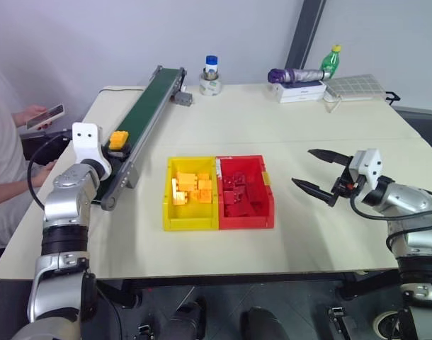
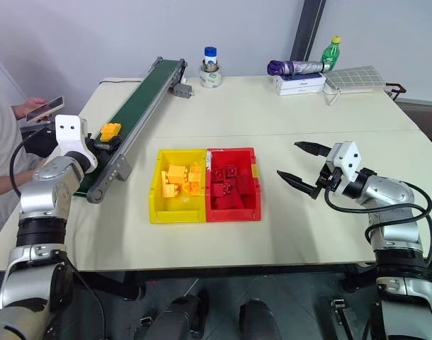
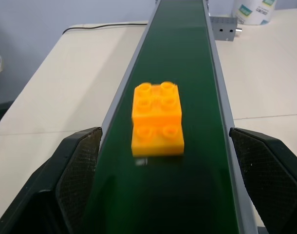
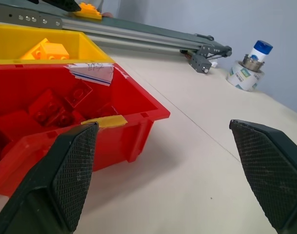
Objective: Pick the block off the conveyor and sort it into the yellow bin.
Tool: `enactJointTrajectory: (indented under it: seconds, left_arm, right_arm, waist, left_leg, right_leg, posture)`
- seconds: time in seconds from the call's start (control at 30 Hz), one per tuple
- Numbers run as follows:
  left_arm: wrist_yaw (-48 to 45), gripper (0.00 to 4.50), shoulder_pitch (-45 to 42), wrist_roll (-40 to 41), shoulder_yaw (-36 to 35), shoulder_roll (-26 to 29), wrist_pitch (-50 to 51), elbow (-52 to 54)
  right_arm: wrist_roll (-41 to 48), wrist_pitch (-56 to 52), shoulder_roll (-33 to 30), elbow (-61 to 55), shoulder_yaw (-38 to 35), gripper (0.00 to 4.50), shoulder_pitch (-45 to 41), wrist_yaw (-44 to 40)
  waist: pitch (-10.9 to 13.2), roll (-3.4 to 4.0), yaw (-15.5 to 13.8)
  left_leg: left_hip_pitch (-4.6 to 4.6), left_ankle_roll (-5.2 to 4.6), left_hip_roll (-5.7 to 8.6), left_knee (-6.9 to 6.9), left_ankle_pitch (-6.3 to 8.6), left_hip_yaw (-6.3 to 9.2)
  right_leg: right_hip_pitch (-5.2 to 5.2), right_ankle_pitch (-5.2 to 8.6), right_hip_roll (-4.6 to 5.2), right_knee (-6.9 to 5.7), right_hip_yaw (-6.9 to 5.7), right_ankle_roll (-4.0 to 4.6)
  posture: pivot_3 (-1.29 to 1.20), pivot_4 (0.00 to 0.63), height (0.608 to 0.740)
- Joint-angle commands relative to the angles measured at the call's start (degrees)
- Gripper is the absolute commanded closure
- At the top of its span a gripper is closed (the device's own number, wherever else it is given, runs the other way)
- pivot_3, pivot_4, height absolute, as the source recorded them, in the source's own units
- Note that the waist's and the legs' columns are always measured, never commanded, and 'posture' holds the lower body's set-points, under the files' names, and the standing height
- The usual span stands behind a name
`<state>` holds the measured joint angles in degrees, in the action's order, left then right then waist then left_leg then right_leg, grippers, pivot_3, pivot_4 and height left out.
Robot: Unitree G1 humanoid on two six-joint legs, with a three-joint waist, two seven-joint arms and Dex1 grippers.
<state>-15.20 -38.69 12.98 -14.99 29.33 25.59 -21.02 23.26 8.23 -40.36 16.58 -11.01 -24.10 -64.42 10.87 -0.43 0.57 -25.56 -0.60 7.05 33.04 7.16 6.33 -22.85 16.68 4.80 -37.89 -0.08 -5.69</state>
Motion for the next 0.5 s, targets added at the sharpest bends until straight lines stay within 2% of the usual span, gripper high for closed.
enactJointTrajectory:
  seconds: [0.03, 0.13, 0.17, 0.23, 0.37, 0.4, 0.5]
  left_arm:
    - [-0.6, 0.09, -1.4, 0.2, -1.2, 1.5, -1.0, 0.0]
    - [-0.9, 0.09, -1.3, 0.3, -0.9, 1.2, -0.3, -0.2]
    - [-0.7, 0.32, -1.2, 0.2, -0.8, 1.1, 0.1, -0.2]
    - [-1.0, 0.95, -0.7, 1.1, -1.1, 0.7, 2.0, 0.1]
    - [-0.5, 3.02, -0.3, 2.4, -2.6, -0.1, 2.6, 0.8]
    - [0.0, 3.21, -0.3, 2.3, -2.7, -0.1, 2.4, 1.1]
    - [-1.2, 3.17, -0.8, 3.9, -3.7, -1.0, -0.3, 3.3]
  right_arm:
    - [0.9, 0.1, -0.5, -2.4, -1.6, 0.00, 0.2, 0.4]
    - [0.9, 0.0, -0.5, -2.7, -1.5, 0.00, 0.4, 0.5]
    - [0.8, 0.0, -0.5, -2.6, -1.5, 0.00, 0.4, 0.5]
    - [0.8, 0.0, -0.6, -2.5, -1.6, 0.00, 0.3, 0.5]
    - [0.8, -0.2, -0.6, -2.5, -1.5, 0.00, 0.2, 0.5]
    - [0.8, -0.2, -0.6, -2.5, -1.5, 0.00, 0.2, 0.5]
    - [0.8, -0.2, -0.5, -2.2, -1.4, 0.00, -0.1, 0.4]
  waist:
    - [0.0, 0.00, 0.0]
    - [0.0, 0.00, 0.0]
    - [0.0, 0.00, 0.0]
    - [0.0, 0.00, 0.0]
    - [0.0, 0.00, 0.0]
    - [0.0, 0.00, 0.0]
    - [0.0, 0.00, 0.0]
  left_leg:
    - [0.00, 0.00, 0.00, 0.00, 0.00, 0.00]
    - [0.00, 0.00, 0.00, 0.01, 0.00, 0.00]
    - [0.00, 0.00, 0.00, 0.01, 0.00, 0.00]
    - [0.00, 0.00, 0.00, 0.01, 0.00, 0.00]
    - [0.00, 0.00, 0.00, 0.02, 0.00, 0.00]
    - [0.01, 0.00, 0.00, 0.02, 0.00, 0.00]
    - [0.00, 0.00, 0.00, 0.03, 0.00, 0.00]
  right_leg:
    - [0.00, 0.00, 0.00, 0.00, 0.00, 0.00]
    - [0.00, -0.01, 0.00, 0.00, 0.00, -0.01]
    - [0.00, -0.01, 0.00, 0.00, 0.00, -0.01]
    - [0.01, -0.01, 0.00, 0.00, 0.00, -0.01]
    - [0.01, -0.01, 0.00, -0.01, 0.00, -0.02]
    - [0.01, -0.01, 0.00, -0.01, 0.00, -0.02]
    - [0.02, -0.01, 0.00, -0.01, 0.00, -0.02]
  posture:
    - [0.00, 0.150, 0.740]
    - [0.00, 0.150, 0.740]
    - [0.00, 0.150, 0.740]
    - [0.00, 0.150, 0.740]
    - [0.00, 0.150, 0.740]
    - [0.00, 0.150, 0.740]
    - [0.00, 0.150, 0.740]
